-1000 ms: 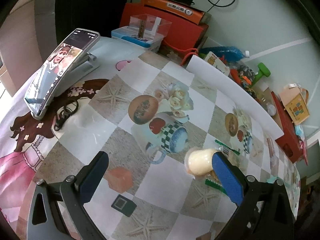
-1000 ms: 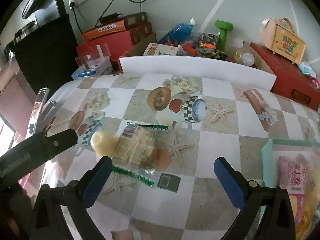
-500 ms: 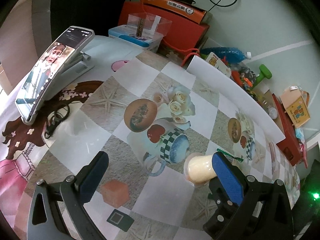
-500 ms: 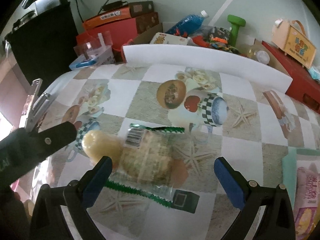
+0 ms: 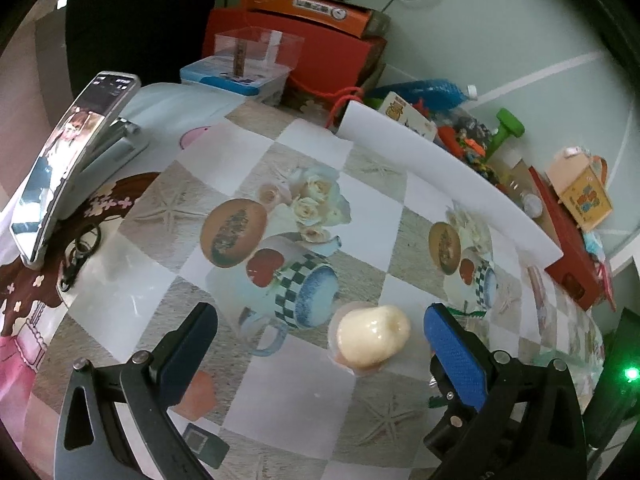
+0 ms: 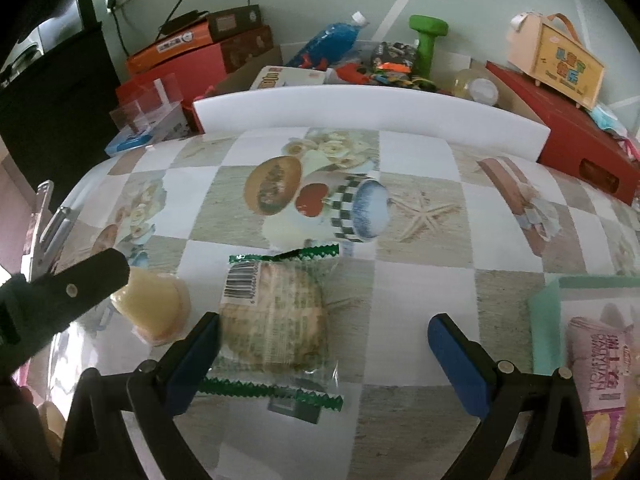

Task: Organize snacks
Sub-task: 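Grasp the green-edged round cookie packet with the right gripper while the left grasps the cream bun, then lift the cookie packet and bun and carry both over the tray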

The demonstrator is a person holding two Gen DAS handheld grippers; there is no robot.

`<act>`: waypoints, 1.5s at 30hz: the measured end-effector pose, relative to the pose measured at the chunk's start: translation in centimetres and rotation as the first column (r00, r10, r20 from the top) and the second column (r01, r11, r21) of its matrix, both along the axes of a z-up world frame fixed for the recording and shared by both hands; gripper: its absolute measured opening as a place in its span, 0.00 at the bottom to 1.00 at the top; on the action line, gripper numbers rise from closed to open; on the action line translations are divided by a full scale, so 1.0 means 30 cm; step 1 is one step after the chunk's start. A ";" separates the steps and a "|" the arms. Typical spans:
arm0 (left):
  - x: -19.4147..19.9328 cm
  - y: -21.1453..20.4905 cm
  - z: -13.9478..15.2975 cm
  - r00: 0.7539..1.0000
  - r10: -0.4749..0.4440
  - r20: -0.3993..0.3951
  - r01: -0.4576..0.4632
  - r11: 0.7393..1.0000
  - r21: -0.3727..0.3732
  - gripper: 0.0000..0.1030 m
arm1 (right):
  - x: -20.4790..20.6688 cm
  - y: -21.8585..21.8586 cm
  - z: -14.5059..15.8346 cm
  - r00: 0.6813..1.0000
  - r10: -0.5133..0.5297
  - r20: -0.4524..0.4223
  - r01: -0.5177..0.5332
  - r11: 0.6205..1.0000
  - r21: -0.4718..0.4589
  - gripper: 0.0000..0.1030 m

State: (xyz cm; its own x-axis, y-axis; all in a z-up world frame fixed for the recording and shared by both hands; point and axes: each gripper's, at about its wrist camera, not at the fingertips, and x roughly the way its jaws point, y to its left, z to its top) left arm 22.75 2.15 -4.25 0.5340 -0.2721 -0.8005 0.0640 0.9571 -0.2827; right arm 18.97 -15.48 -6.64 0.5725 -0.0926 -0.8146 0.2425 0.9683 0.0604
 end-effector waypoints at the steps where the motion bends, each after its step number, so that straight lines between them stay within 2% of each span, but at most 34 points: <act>1: -0.001 -0.005 -0.002 1.000 0.000 -0.001 0.000 1.000 0.004 1.00 | -0.004 -0.004 0.000 1.000 -0.001 -0.001 0.001 1.000 -0.004 1.00; 8: 0.002 -0.054 -0.024 0.998 -0.057 -0.002 0.057 0.998 0.013 1.00 | -0.013 0.002 -0.007 1.000 0.000 -0.006 -0.001 1.000 -0.032 0.98; 11: 0.003 -0.070 -0.033 0.997 -0.081 -0.006 0.081 0.997 0.018 0.93 | -0.014 0.009 -0.009 1.000 0.002 -0.008 -0.002 0.999 -0.050 0.95; 16: -0.002 -0.098 -0.033 0.994 -0.107 -0.001 0.107 0.991 0.076 0.59 | -0.014 0.019 0.000 1.000 0.014 0.001 -0.014 0.998 -0.066 0.80; 20: -0.002 -0.103 -0.032 0.991 -0.133 -0.006 0.133 0.989 0.059 0.43 | -0.017 0.023 0.009 1.000 0.020 0.012 -0.019 0.997 -0.070 0.63; 22: -0.003 -0.104 -0.030 0.990 -0.138 -0.007 0.139 0.989 0.047 0.37 | -0.020 0.025 0.014 1.000 0.021 0.016 -0.020 0.997 -0.072 0.58; 33: -0.007 -0.089 -0.022 0.992 -0.129 -0.011 0.129 0.991 0.028 0.36 | -0.058 0.028 0.024 1.000 0.027 0.012 -0.026 0.998 -0.058 0.55; 45: -0.032 -0.054 0.040 0.994 -0.108 -0.006 0.108 0.994 0.015 0.36 | -0.198 0.031 0.097 0.999 0.017 0.048 -0.015 0.999 -0.039 0.55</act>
State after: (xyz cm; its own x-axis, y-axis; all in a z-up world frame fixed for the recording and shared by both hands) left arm 21.80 0.54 -3.04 0.4983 -0.3156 -0.8075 0.1656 0.9489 -0.2687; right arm 13.04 -14.55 -3.72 0.6125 -0.1141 -0.7822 0.2246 0.9739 0.0337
